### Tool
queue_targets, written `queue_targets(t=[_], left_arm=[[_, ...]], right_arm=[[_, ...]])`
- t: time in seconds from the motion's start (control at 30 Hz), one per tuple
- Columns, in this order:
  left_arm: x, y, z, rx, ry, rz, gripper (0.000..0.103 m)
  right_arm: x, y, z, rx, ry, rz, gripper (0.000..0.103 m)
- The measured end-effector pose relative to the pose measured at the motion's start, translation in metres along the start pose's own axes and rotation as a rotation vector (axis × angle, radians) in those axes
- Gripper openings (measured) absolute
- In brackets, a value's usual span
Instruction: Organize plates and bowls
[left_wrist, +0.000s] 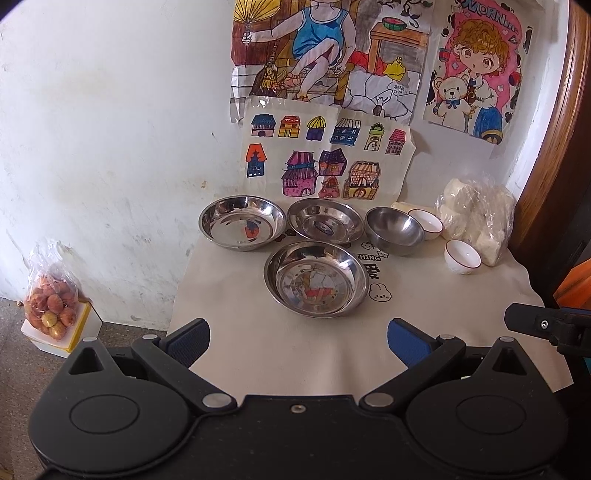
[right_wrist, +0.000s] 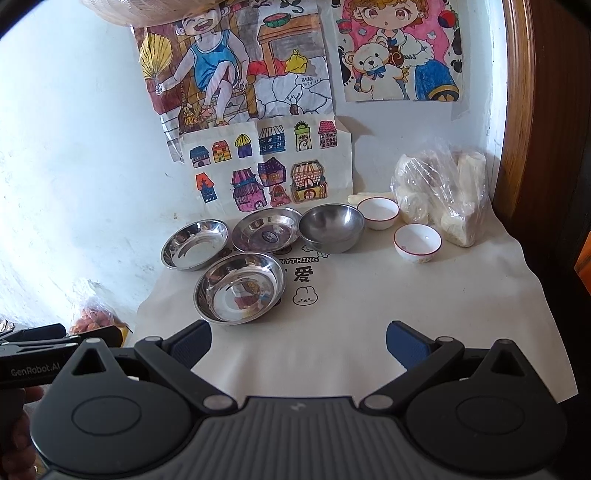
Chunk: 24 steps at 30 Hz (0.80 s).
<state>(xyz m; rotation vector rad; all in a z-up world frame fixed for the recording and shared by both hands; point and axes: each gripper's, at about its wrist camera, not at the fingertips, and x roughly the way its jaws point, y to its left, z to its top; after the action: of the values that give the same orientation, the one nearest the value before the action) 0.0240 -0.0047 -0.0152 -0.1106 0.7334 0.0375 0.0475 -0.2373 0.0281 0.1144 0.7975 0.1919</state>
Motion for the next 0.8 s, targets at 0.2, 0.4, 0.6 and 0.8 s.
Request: queue_targets(t=[0.2, 0.4, 0.6, 0.8], left_arm=[[0.008, -0.004, 0.003, 0.003, 0.023, 0.010, 0.102], [0.022, -0.009, 0.010, 0.007, 0.050, 0.025, 0.102], [0.044, -0.015, 0.018, -0.002, 0.085, 0.043, 0.102], [0.075, -0.018, 0.025, -0.075, 0.147, 0.060, 0.102]], right_arm=[[0.007, -0.005, 0.002, 0.009, 0.016, 0.006, 0.103], [0.019, -0.011, 0.007, 0.018, 0.035, 0.014, 0.103], [0.039, -0.019, 0.016, 0.014, 0.064, 0.030, 0.103], [0.073, -0.028, 0.029, -0.009, 0.110, 0.057, 0.103]])
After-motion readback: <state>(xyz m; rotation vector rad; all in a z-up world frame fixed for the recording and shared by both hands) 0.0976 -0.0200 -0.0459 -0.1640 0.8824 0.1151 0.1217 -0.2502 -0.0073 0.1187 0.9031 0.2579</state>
